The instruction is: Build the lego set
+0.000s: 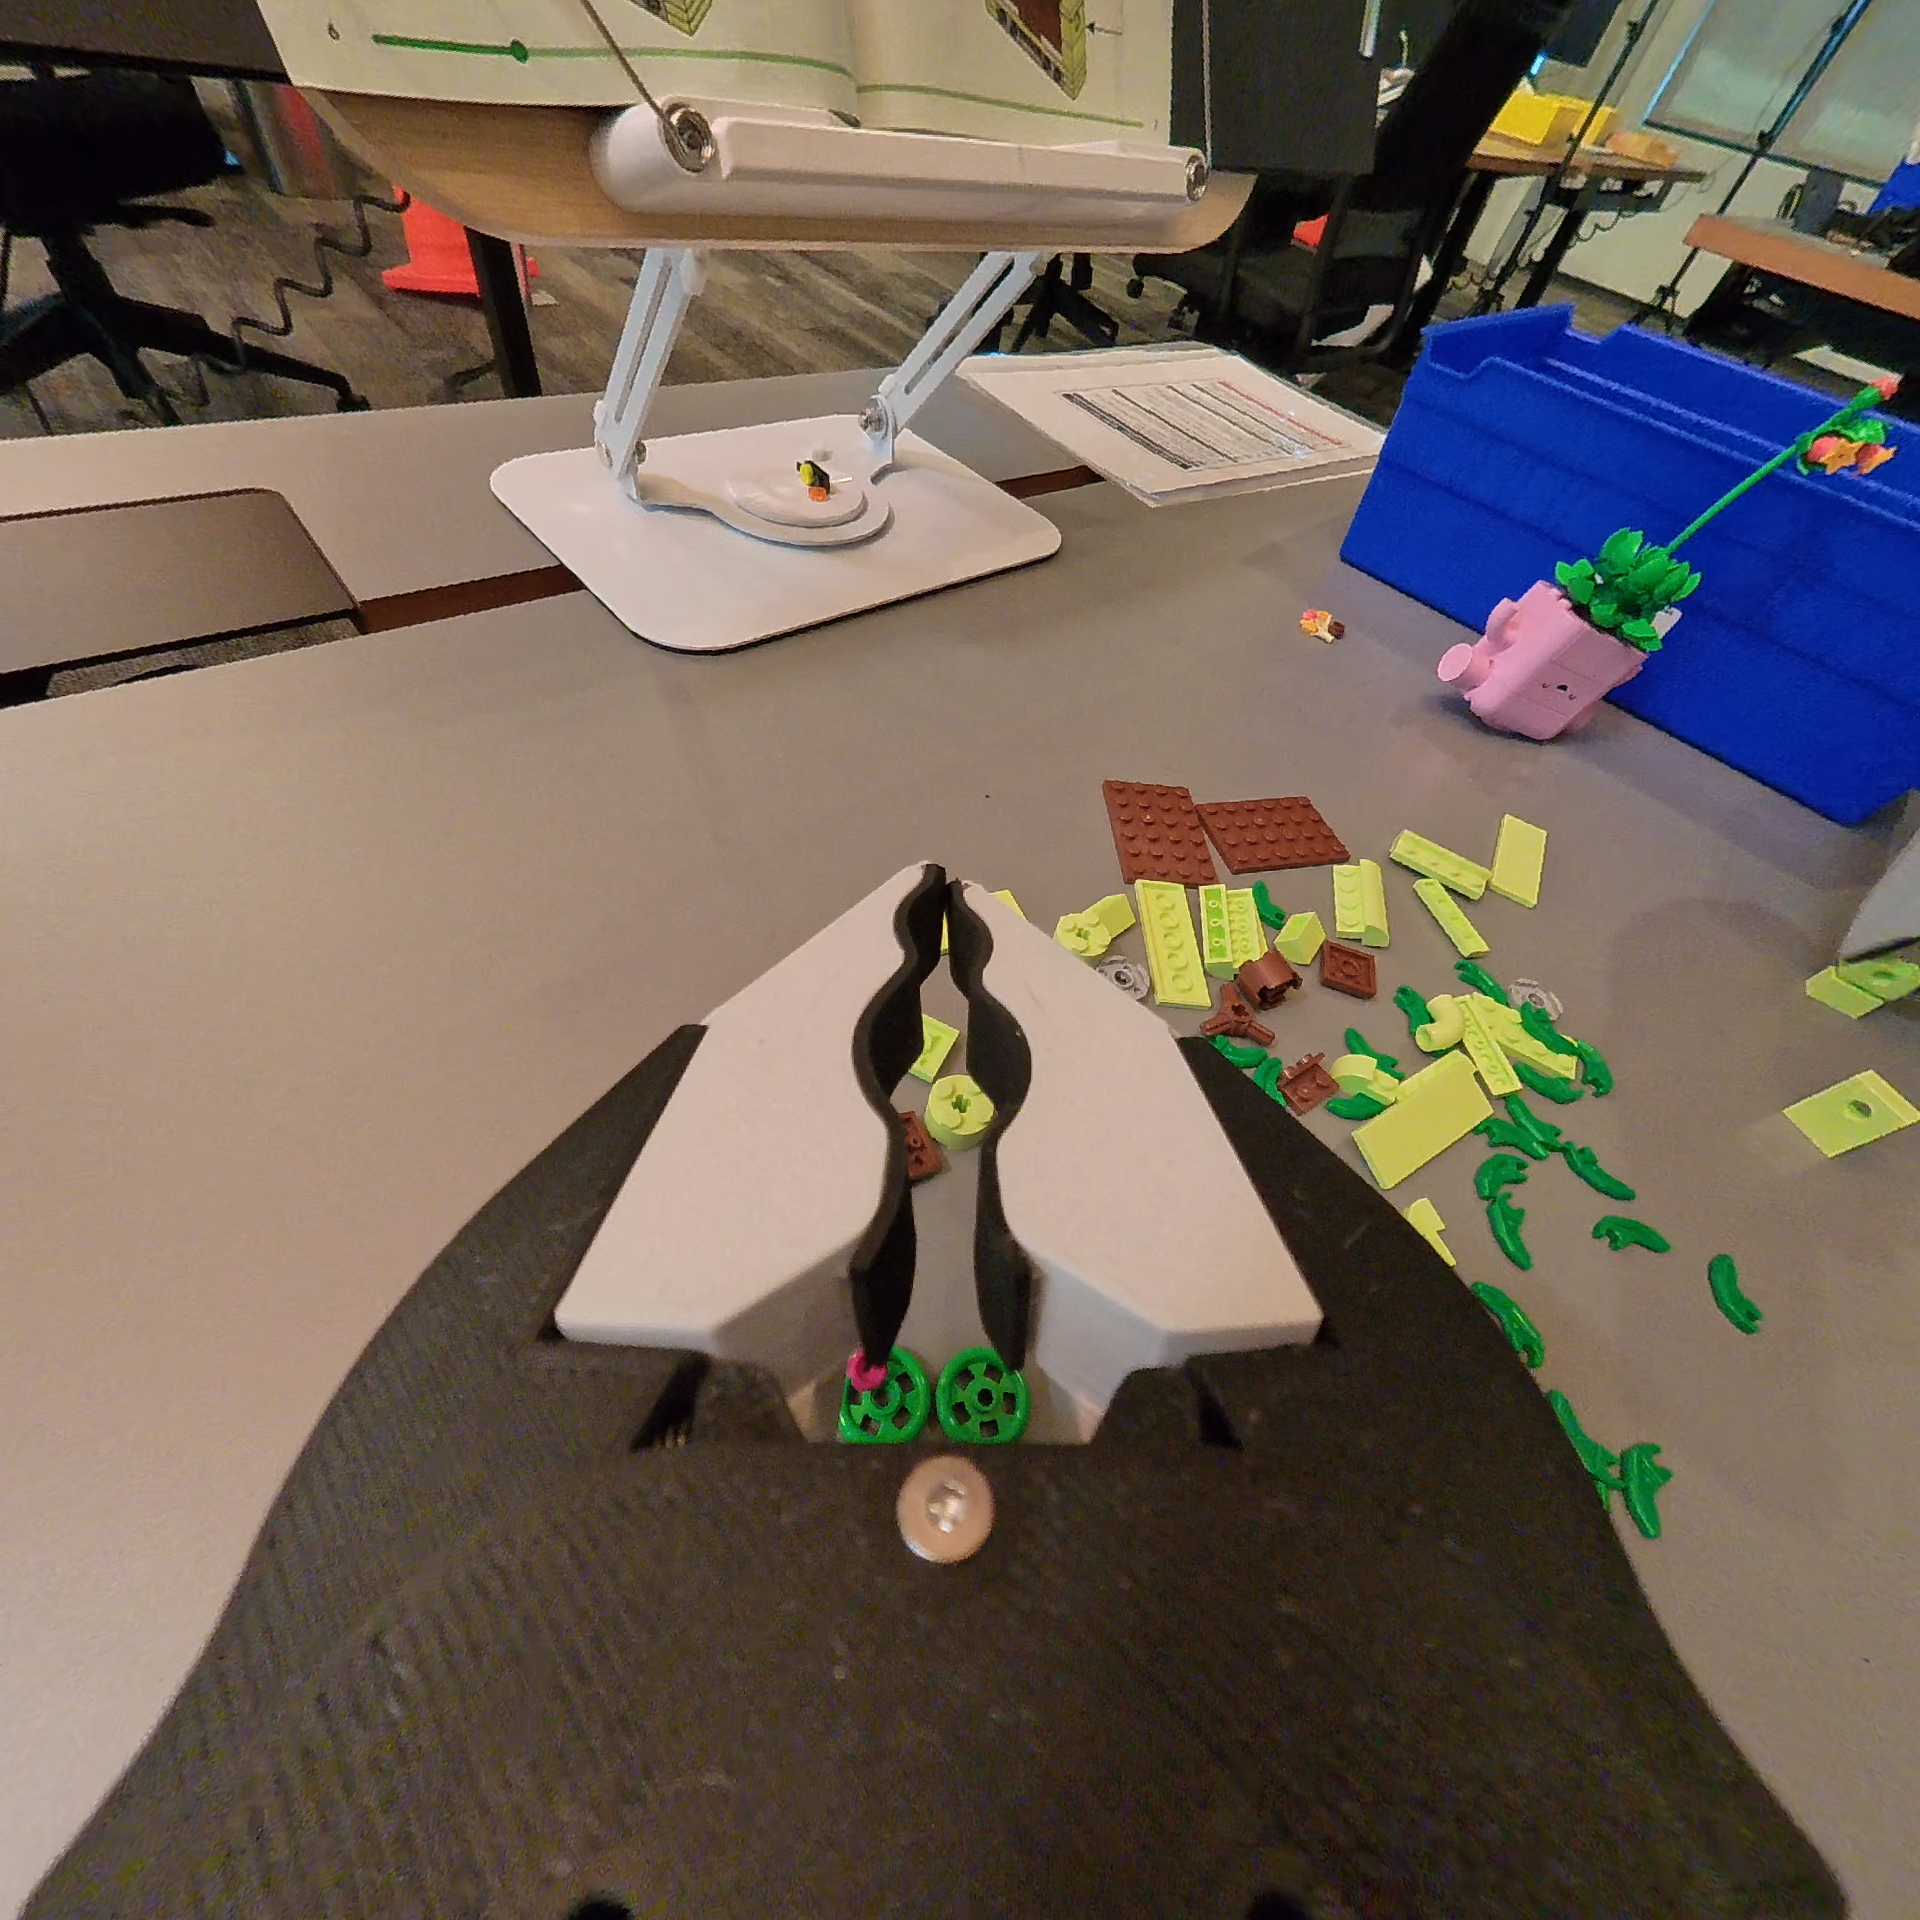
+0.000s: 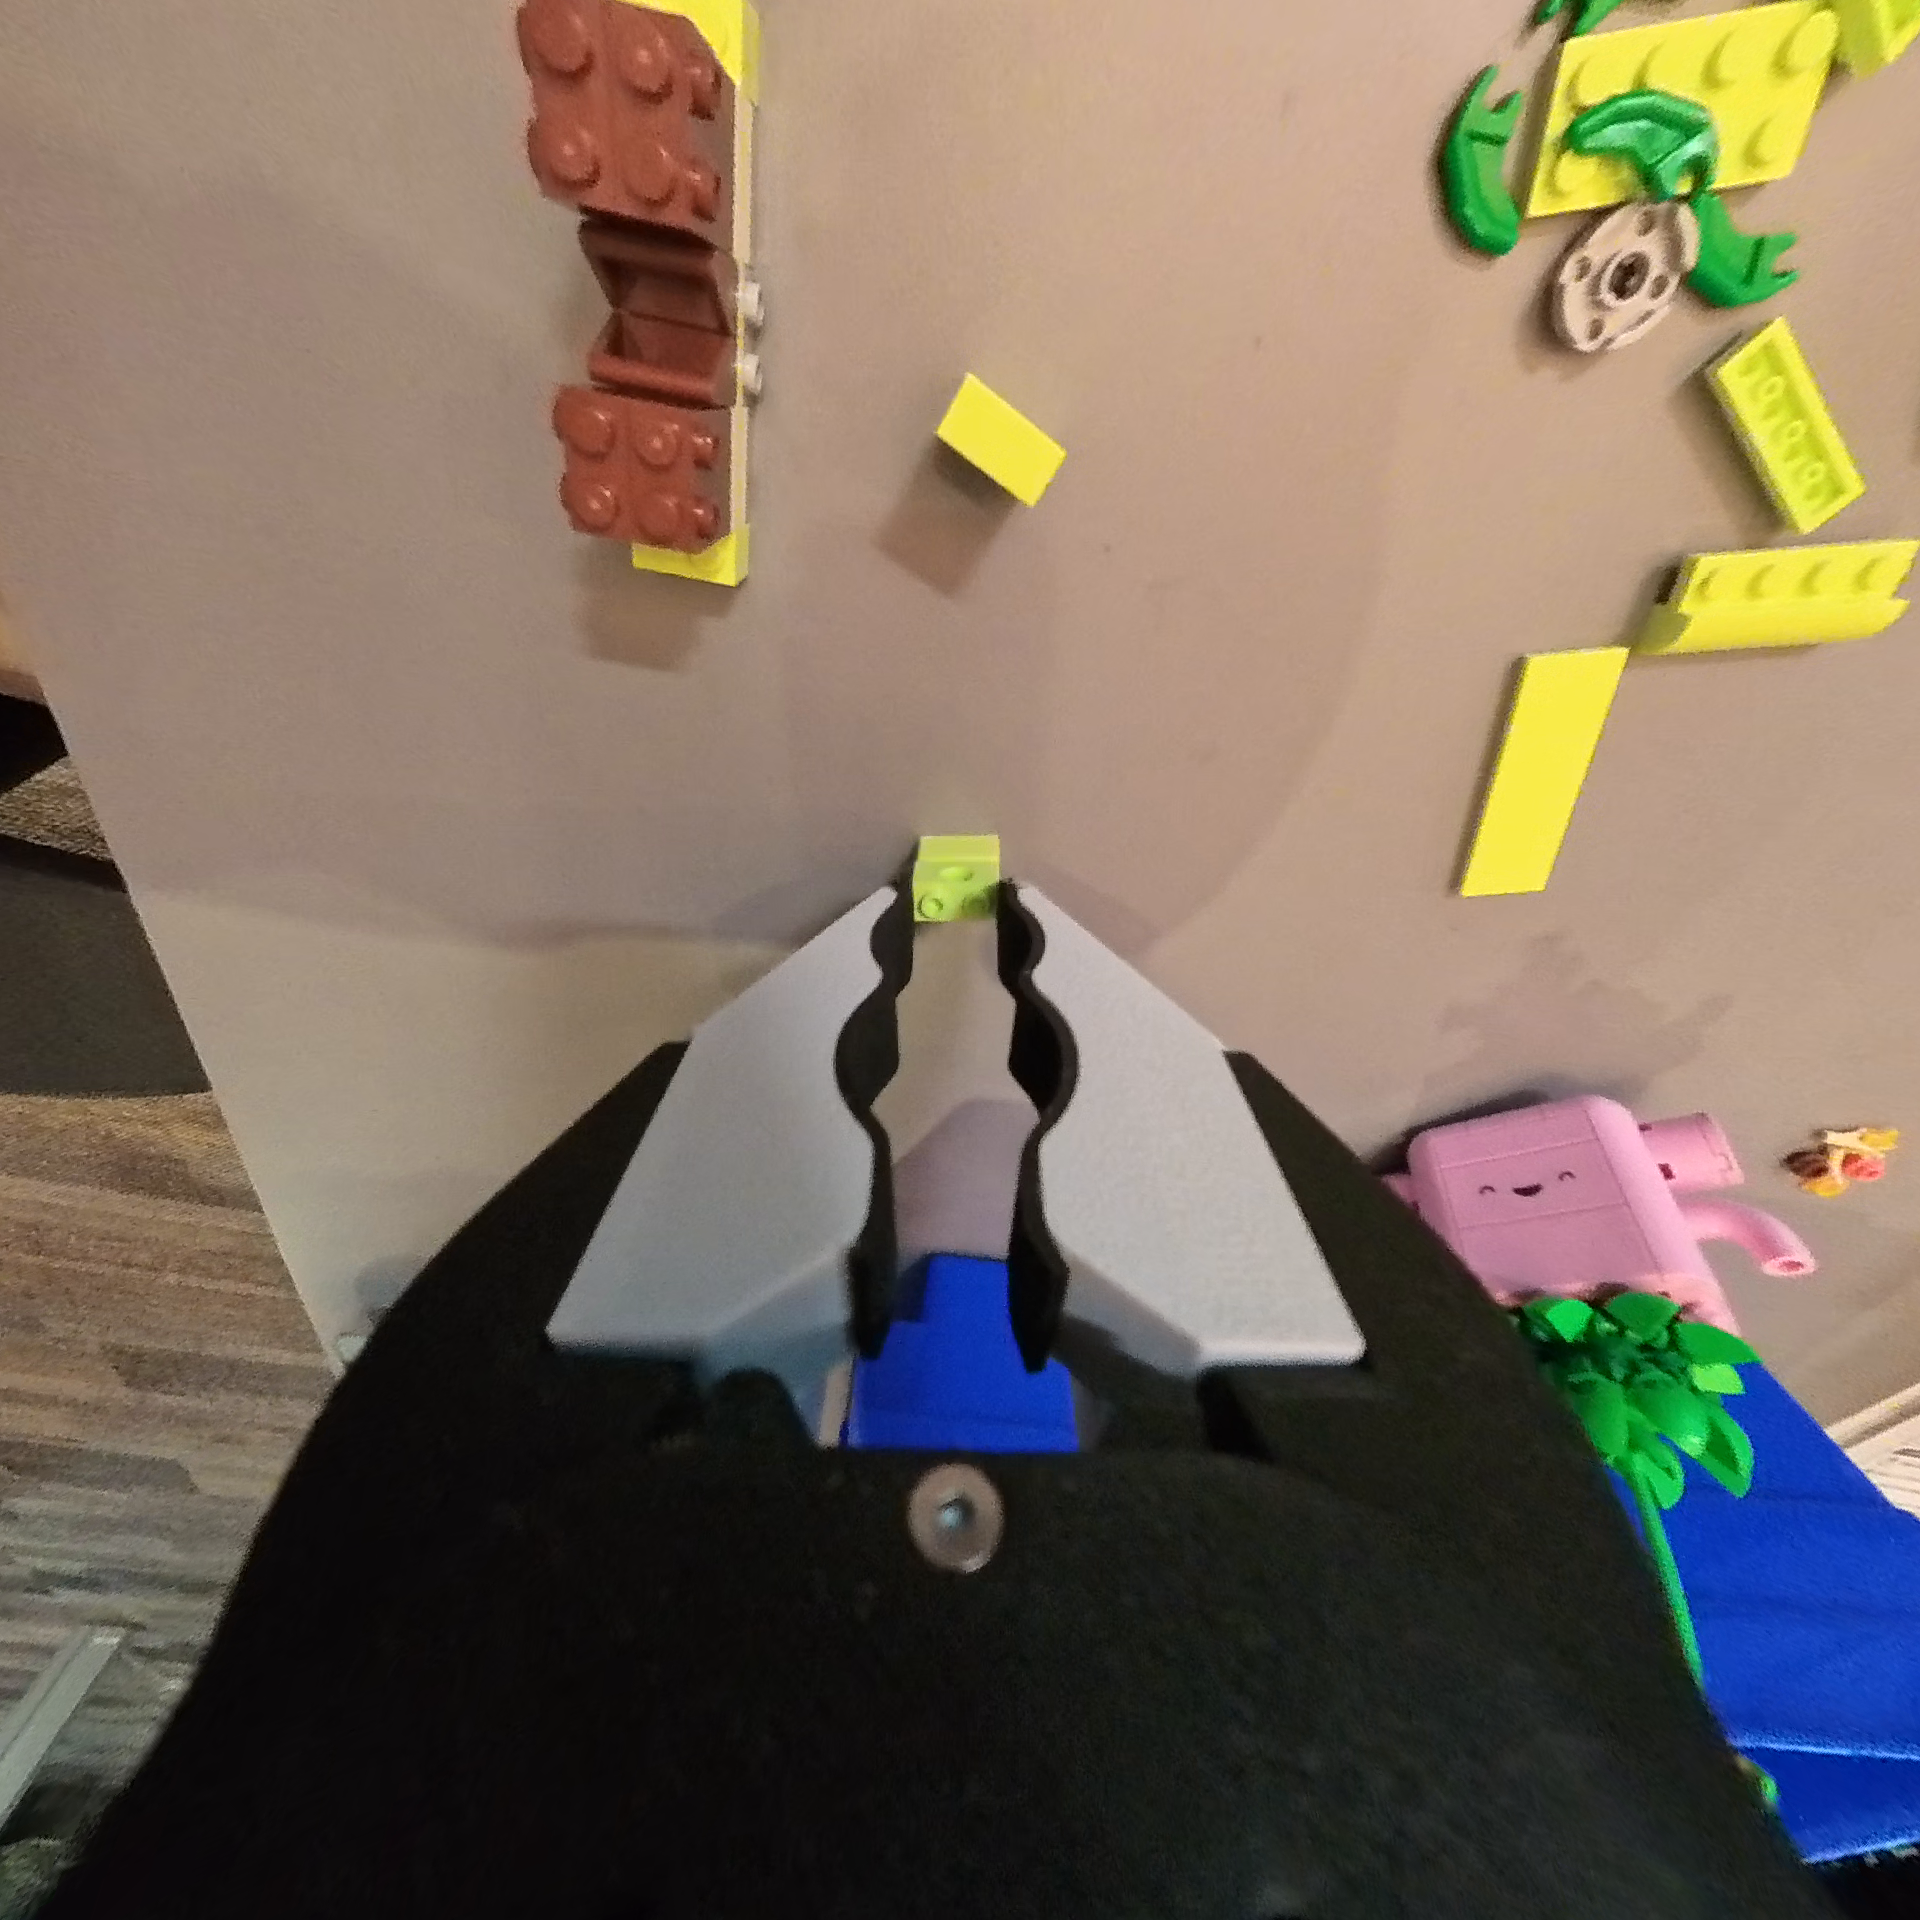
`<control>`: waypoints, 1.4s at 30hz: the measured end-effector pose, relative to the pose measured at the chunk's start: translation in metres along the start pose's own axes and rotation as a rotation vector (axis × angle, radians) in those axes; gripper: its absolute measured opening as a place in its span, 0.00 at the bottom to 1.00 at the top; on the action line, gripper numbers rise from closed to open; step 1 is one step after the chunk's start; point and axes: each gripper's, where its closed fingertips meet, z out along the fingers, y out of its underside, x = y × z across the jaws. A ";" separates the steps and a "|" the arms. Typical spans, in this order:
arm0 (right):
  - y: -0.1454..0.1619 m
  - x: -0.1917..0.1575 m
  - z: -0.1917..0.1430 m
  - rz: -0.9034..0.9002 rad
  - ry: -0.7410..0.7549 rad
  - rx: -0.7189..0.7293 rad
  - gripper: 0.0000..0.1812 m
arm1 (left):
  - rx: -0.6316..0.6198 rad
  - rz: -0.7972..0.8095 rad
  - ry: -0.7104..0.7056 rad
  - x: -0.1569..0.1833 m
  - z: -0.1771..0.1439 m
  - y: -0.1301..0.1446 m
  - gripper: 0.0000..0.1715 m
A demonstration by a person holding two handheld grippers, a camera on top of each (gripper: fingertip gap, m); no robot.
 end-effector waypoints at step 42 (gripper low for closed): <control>0.004 0.001 0.003 -0.187 -0.018 -0.096 0.08 | -0.006 -0.006 0.001 0.000 0.000 0.001 0.00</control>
